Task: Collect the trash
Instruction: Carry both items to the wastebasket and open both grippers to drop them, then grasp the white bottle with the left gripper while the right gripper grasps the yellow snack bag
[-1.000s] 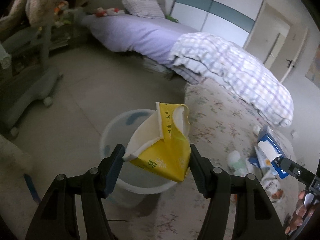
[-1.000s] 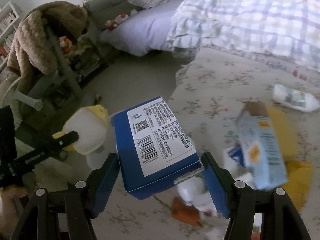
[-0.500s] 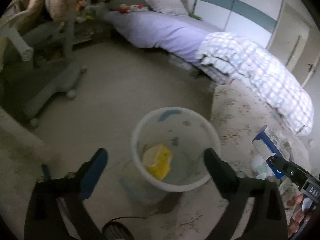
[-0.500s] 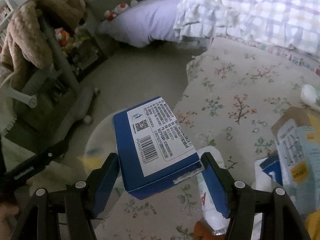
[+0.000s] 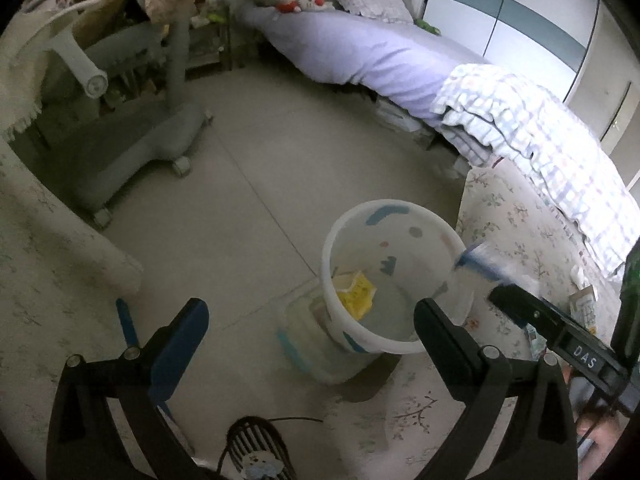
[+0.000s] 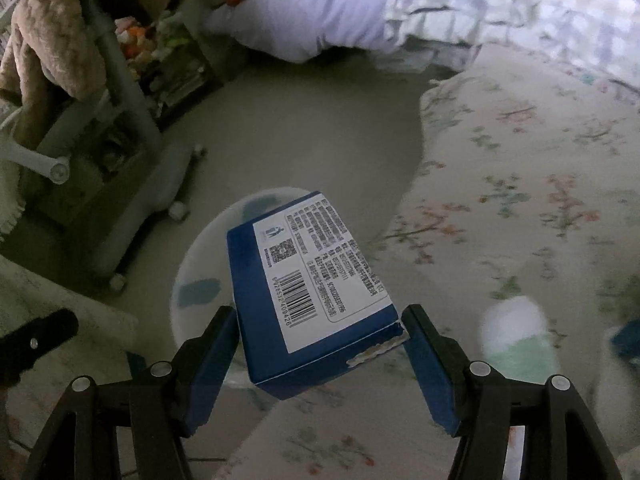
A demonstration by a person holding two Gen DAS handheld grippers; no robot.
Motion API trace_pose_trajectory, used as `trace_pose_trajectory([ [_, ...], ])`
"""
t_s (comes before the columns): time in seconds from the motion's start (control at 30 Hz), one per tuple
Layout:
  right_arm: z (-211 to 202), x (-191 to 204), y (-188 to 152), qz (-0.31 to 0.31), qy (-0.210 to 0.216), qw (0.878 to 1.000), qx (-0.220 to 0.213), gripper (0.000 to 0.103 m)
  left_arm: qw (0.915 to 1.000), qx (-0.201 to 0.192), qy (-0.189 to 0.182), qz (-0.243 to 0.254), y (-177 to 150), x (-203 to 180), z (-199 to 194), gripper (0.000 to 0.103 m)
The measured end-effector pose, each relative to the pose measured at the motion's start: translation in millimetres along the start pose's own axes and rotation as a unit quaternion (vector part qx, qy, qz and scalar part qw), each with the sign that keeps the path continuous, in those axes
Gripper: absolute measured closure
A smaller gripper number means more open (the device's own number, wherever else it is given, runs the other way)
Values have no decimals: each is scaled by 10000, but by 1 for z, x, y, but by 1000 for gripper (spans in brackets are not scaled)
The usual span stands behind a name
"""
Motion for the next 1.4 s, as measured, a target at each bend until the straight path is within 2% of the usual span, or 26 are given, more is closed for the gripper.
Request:
trace_pose_trajectory([
  [0.07, 5, 6, 4, -2, 140, 9999, -61, 30, 10000, -59, 9, 57, 1, -2, -3, 0],
  [0.13, 6, 8, 5, 37, 206, 9998, -42, 20, 9999, -104, 12, 101, 1, -3, -5, 0],
  [0.17, 4, 8, 6, 70, 205, 9997, -69, 19, 9999, -106, 1, 128, 0, -4, -5, 0],
  [0.27, -5, 7, 4, 25, 103, 9999, -91, 18, 9998, -36, -49, 186, -4, -10, -4, 0],
  [0.37, -20, 1, -1, -131, -169, 9997, -78, 17, 9995, 60, -150, 278, -11, -20, -3, 0],
  [0.77, -126, -60, -51, -294, -991, 9946, 56, 15, 9934, 262, -530, 981, -61, -81, -18, 0],
  [0.93, -161, -83, -77, -313, -1135, 9929, 192, 13, 9900, 471, -791, 1071, -87, -105, -24, 0],
  [1.23, -190, -126, -124, 230, -1177, 9919, 422, 13, 9873, 653, -961, 1085, -112, -137, -23, 0],
  [1.4, -193, -167, -140, 933, -1347, 9856, 421, 13, 9844, 838, -1128, 1055, -118, -158, -13, 0],
])
Point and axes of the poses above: each gripper's, at about its wrist camera, not at the fingertips, and z roughly the way its jaws point, x to its left, y to its top, the point moved 8 cm from there along z, roughly the way its jaws point, and after that the axes turned 14 degrees about -z, right-handed, at the moved point
